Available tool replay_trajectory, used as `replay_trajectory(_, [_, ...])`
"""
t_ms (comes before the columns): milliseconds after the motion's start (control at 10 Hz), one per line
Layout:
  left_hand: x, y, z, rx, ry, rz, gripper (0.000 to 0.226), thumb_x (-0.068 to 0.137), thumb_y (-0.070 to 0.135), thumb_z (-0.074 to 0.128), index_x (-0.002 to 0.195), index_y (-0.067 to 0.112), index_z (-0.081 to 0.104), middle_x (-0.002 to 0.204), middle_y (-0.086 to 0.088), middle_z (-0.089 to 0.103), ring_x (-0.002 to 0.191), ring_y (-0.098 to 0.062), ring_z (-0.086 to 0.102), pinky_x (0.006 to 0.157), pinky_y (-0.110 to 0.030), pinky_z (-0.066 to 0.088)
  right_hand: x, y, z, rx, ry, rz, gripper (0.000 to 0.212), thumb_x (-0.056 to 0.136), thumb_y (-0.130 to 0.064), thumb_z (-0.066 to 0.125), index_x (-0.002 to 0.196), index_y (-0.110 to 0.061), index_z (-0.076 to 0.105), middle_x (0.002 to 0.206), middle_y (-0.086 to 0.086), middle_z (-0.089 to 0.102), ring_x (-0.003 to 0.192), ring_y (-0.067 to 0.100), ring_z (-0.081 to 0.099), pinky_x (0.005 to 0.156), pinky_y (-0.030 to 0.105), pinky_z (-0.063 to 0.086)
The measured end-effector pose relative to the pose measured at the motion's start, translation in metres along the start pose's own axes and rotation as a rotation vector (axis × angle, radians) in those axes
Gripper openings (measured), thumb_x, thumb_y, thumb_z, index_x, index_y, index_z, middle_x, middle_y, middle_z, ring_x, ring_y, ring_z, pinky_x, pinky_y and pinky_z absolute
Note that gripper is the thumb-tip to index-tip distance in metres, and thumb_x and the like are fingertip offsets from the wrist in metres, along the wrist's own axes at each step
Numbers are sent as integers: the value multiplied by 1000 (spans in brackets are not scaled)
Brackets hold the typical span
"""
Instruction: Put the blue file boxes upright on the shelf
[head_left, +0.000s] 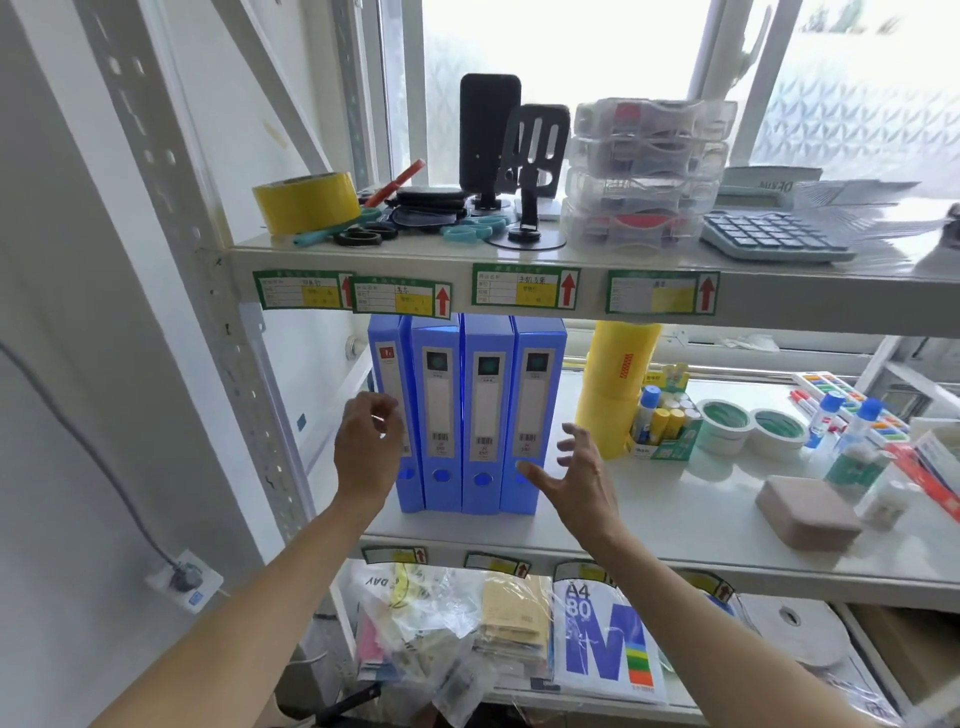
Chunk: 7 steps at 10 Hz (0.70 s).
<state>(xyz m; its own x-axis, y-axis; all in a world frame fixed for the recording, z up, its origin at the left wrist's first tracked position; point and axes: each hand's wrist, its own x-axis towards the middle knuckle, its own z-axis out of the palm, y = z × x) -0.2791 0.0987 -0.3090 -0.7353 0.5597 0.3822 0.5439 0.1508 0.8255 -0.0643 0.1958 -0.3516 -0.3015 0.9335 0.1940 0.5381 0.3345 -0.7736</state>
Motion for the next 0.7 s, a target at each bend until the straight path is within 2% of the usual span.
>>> replay_trajectory(100, [-14,30,-2,31,-289,41,20,95,19,54,110,6,59,108,-5,64,90,-15,58,67,-17,47,-8,-11,-11,-19,1,-64,60,83,-43,74,130,-16,49,122,0,59,104,16,61,85,40,57])
replay_trajectory(200, [-42,72,-6,76,-580,128,25,92,25,58,114,14,60,111,1,63,96,-14,60,76,-18,47,-15,-24,-26,-18,-16,-141,36,89,-40,69,117,-19,58,112,-4,64,97,11,64,83,38,57])
replay_trajectory(300, [-71,123,-18,121,-660,276,32,90,33,60,120,20,60,114,7,61,97,-6,61,81,-14,48,-25,-45,-53,28,21,-243,11,94,-30,64,103,-24,62,98,-10,66,90,6,65,80,39,58])
replay_trajectory(400, [-98,172,-40,45,-616,385,31,89,38,59,119,29,58,119,16,57,103,2,60,92,-19,50,-42,-76,-92,120,70,-372,8,96,-19,61,95,-26,64,90,-11,69,85,6,67,76,38,58])
replay_trajectory(500, [-117,214,-68,-58,-540,451,30,87,41,61,117,35,58,115,23,57,106,3,60,93,-15,49,-68,-115,-142,225,156,-466,20,95,-11,64,90,-31,65,86,-12,71,83,5,69,74,24,56])
replay_trajectory(600, [-131,251,-103,-192,-509,535,34,77,57,60,108,44,61,118,29,55,107,8,60,85,-4,47,-101,-145,-189,367,234,-601,16,94,-18,65,91,-33,68,87,-14,73,85,4,71,74,8,49])
replay_trajectory(700, [-141,308,-128,-145,-609,576,7,72,59,66,69,65,64,96,10,69,82,19,65,81,-2,47,-124,-187,-235,478,136,-654,16,93,-39,61,85,-31,72,81,-12,76,76,-2,72,69,8,50])
